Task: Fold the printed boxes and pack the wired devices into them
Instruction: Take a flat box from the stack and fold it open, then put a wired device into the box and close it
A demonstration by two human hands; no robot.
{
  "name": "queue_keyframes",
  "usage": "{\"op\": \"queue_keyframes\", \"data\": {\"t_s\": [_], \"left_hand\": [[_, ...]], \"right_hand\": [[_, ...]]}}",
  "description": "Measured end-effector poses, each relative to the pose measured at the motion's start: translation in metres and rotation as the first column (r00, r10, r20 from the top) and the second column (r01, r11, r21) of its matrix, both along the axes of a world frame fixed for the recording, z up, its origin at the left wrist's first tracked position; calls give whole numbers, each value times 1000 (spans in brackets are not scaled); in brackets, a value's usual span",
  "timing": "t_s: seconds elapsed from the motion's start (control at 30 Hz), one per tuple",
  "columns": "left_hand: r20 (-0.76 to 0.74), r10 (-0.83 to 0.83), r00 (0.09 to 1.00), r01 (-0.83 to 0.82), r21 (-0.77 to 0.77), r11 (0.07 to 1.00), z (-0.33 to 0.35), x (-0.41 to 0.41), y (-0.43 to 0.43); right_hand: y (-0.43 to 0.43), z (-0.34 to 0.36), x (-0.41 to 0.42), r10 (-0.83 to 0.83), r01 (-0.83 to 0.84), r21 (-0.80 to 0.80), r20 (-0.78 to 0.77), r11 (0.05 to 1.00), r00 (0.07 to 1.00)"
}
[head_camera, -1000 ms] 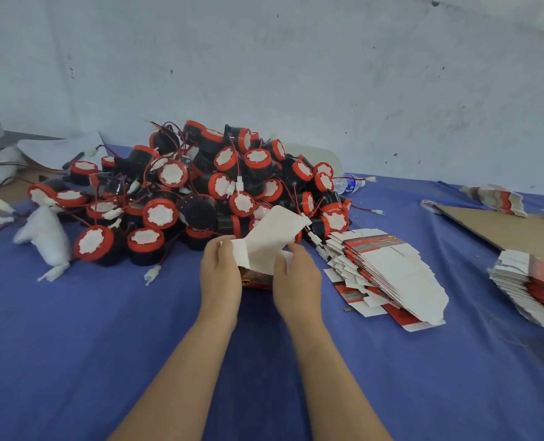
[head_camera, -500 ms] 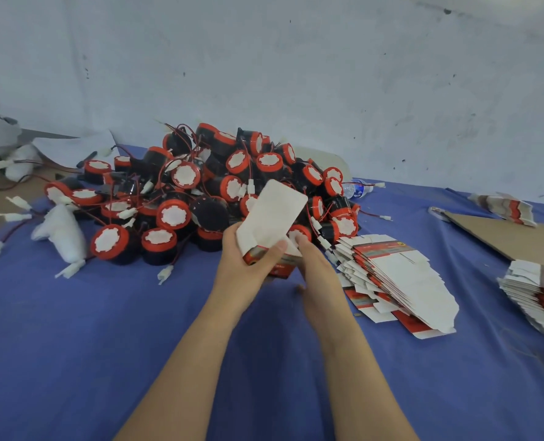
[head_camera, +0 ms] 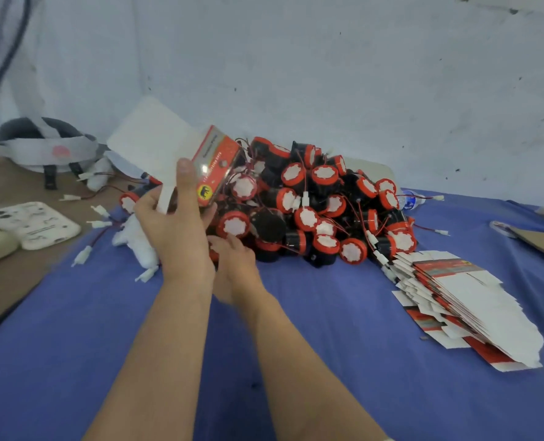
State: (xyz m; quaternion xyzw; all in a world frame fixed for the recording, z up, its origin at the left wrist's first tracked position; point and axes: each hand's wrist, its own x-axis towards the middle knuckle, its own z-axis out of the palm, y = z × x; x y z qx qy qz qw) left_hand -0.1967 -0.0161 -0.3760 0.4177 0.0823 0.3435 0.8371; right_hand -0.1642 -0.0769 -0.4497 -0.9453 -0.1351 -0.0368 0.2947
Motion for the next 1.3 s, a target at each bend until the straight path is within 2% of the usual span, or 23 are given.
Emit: {"op": "queue_keyframes", "data": {"t_s": [0.07, 0.13, 0.2, 0.33, 0.37, 0.43, 0.47, 0.5, 0.57, 0.63, 0.67, 0.7, 0.73, 0.77, 0.8, 0.87, 0.9, 0.97, 1.03, 1.1, 1.17, 1.23, 1.3], "left_hand": [[-35, 13, 999, -14, -26, 1000, -4, 2, 6], [-71, 17, 997, -22, -64, 998, -9, 5, 8], [-95, 17, 995, -27, -101, 995, -15, 8, 7], [-95, -25, 995, 14, -116, 993, -23, 11, -3], [-94, -42, 995, 31, -118, 993, -24, 11, -7], [-72, -111, 991, 101, -136, 986, -28, 10, -17], [-58, -160, 985, 151, -135, 979, -31, 9, -24], [-49, -216, 975, 208, -122, 970, -33, 6, -32], [-36, -328, 944, 325, -68, 943, -37, 0, -51], [-43, -411, 911, 411, 6, 912, -44, -5, -71], [-60, -436, 898, 439, 67, 896, -49, -6, -80], [-96, -445, 891, 455, 160, 876, -56, -7, -88], [-152, -431, 889, 457, 292, 840, -63, -7, -94], [-218, -398, 891, 454, 444, 773, -72, -6, -99], [-277, -354, 893, 449, 583, 677, -80, -6, -103], [-357, -299, 885, 462, 751, 472, -95, -5, -107], [-390, -292, 874, 481, 783, 394, -99, -5, -108], [-425, -290, 858, 504, 804, 314, -102, -5, -107], [-427, -312, 849, 515, 802, 302, -103, -5, -104], [-432, -338, 836, 532, 789, 308, -105, -5, -101], [-447, -343, 826, 549, 777, 309, -106, -4, -98], [-456, -330, 826, 551, 776, 307, -106, -3, -96], [-449, -327, 832, 543, 779, 314, -106, -2, -95]], "right_hand": [[7, -1, 5, -43, 37, -130, -45, 991, 998], [8, 1, 5, -85, 89, -208, 29, 974, 996], [7, 5, 3, -75, 86, -226, 56, 970, 996], [-16, 12, -2, -3, -3, -199, -29, 980, 1000], [-28, 15, -4, -15, 9, -145, -41, 989, 999], [-57, 24, -11, -89, 101, 189, -75, 977, 993], [-73, 30, -16, -134, 167, 410, -107, 897, 985], [-89, 37, -21, -168, 227, 614, -153, 756, 974], [-123, 46, -29, -185, 297, 876, -243, 380, 952], [-157, 54, -39, -233, 245, 969, -244, -22, 941], [-173, 57, -44, -303, 177, 967, -227, -183, 925], [-188, 60, -50, -400, 94, 956, -203, -277, 894], [-201, 63, -57, -513, 12, 956, -167, -292, 842], [-208, 65, -64, -628, -40, 972, -118, -231, 769], [-211, 66, -69, -727, -39, 992, -61, -119, 684], [-204, 63, -73, -831, 62, 993, 50, 101, 554], [-196, 58, -73, -824, 95, 978, 104, 187, 556], [-178, 44, -72, -738, 137, 913, 214, 384, 640], [-160, 26, -68, -608, 195, 747, 329, 636, 722], [-148, 6, -60, -473, 244, 516, 374, 821, 798], [-145, -7, -54, -417, 322, 297, 352, 899, 838], [-151, -12, -50, -412, 403, 97, 311, 910, 856], [-159, -13, -50, -417, 440, -23, 274, 898, 866]]}}
